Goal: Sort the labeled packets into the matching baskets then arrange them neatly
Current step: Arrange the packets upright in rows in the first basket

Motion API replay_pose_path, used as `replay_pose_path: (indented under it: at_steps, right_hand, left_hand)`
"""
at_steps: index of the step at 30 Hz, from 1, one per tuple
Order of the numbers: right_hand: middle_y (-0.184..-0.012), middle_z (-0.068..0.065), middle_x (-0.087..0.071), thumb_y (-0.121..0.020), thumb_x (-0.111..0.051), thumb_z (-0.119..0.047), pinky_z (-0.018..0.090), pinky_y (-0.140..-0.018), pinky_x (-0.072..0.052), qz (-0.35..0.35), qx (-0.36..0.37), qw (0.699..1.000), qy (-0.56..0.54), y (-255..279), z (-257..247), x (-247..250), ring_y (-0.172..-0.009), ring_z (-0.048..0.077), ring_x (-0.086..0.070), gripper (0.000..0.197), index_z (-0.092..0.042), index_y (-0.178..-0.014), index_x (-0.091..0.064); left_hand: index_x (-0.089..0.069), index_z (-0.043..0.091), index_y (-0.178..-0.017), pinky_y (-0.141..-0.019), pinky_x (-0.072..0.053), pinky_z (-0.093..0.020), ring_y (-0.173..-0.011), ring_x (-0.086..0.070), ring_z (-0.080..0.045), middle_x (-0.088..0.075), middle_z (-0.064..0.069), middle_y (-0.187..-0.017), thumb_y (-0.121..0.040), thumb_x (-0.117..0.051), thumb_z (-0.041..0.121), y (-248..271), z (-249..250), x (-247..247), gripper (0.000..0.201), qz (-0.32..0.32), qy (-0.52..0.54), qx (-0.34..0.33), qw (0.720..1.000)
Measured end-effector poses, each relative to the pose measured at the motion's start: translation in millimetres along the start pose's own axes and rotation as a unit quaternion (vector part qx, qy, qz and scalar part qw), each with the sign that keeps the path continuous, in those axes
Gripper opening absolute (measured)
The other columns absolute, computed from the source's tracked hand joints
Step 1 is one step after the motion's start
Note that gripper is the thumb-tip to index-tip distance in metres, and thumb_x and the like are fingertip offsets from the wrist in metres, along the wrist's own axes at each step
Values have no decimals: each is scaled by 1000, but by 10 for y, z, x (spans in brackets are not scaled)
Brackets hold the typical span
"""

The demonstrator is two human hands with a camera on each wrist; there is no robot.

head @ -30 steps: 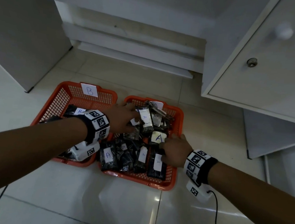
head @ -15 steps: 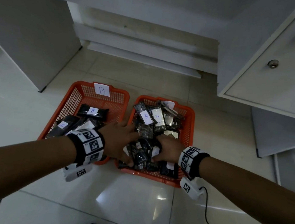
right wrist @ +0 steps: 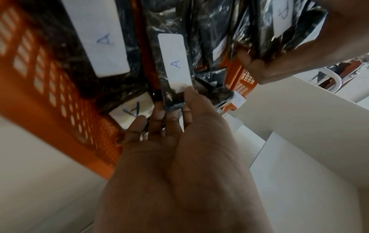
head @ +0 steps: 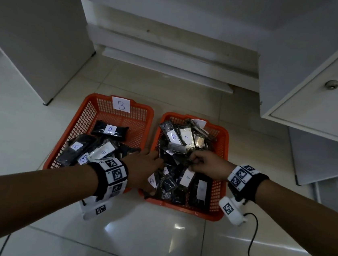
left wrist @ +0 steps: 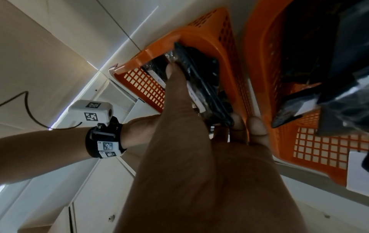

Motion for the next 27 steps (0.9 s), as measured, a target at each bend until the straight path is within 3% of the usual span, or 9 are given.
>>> replay_pose_path:
  at_steps: [4,7,10,13,16,18,20,22,27]
  right_hand:
    - [-99,-3,-73,-99,-69,-15,17,-74,-52,40,6,999,-36,43,-12,159,-85,4,-66,11,-16,-110,-73]
    - [-101,-3,-74,-103,-62,-23,24,-74,-52,124,5,991,-56,93,16,346,-88,10,-70,11,-20,-104,-73]
    - [-97,-9,-75,-101,-62,-30,29,-74,-51,198,3,980,-12,142,73,567,-87,7,-70,13,-27,-97,-74]
    - [-104,-16,-72,-93,-62,-40,38,-88,-53,158,12,976,149,137,145,668,-100,11,-66,12,-37,-99,-72]
    - [-127,-1,-60,-90,-65,-41,46,-99,-42,151,14,910,386,132,161,566,-123,29,-49,36,-29,-124,-66]
    - [-122,-1,-58,-88,-66,-41,42,-93,-46,156,67,909,380,142,55,385,-116,26,-51,39,-24,-122,-64]
    - [-105,-7,-63,-89,-65,-42,39,-81,-56,72,96,946,301,125,-26,99,-98,16,-62,25,-25,-107,-64]
    - [-97,-6,-66,-89,-71,-47,41,-76,-59,-14,61,969,238,94,-55,-169,-87,13,-64,30,-23,-104,-61]
    - [-129,6,-50,-81,-82,-45,36,-74,-52,43,48,955,290,-57,-46,-383,-103,25,-59,71,-17,-134,-45]
  left_hand:
    - [-47,27,-129,-93,-49,-41,-116,-50,-24,-49,0,-129,-74,-80,61,-73,-35,-9,73,-13,52,-1,999]
    - [-47,27,-123,-89,-54,-41,-108,-59,-21,-60,1,-122,-73,-86,50,-90,-54,-11,67,-12,134,7,991]
    - [-50,27,-120,-84,-56,-38,-100,-65,-16,-69,4,-113,-74,-89,40,-79,-80,7,62,-3,201,19,979]
    - [-50,31,-121,-85,-57,-34,-99,-66,-9,-69,12,-111,-75,-88,37,-59,-161,83,60,34,271,33,961]
    - [-46,30,-136,-80,-54,-22,-100,-66,-3,-67,19,-109,-76,-88,36,-44,-245,236,74,117,345,62,929]
    - [-48,24,-134,-74,-56,-20,-94,-68,-2,-68,16,-104,-77,-89,33,-49,-311,353,70,173,393,97,898]
    - [-54,22,-121,-67,-56,-18,-87,-69,-2,-70,11,-100,-75,-90,32,-73,-395,438,60,211,421,135,872]
    - [-56,20,-115,-61,-51,-11,-83,-68,1,-70,11,-98,-74,-92,34,-109,-462,488,56,238,438,151,853]
    - [-56,21,-111,-60,-47,-8,-78,-66,5,-70,12,-95,-72,-93,37,-135,-471,511,56,263,448,150,841]
Point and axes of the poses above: each hand's wrist, its own y-axis away from the middle knuckle, its own x-axis out of the back of the hand, z = x × y, the point moved 4 cm from there along -y, towards the middle knuckle
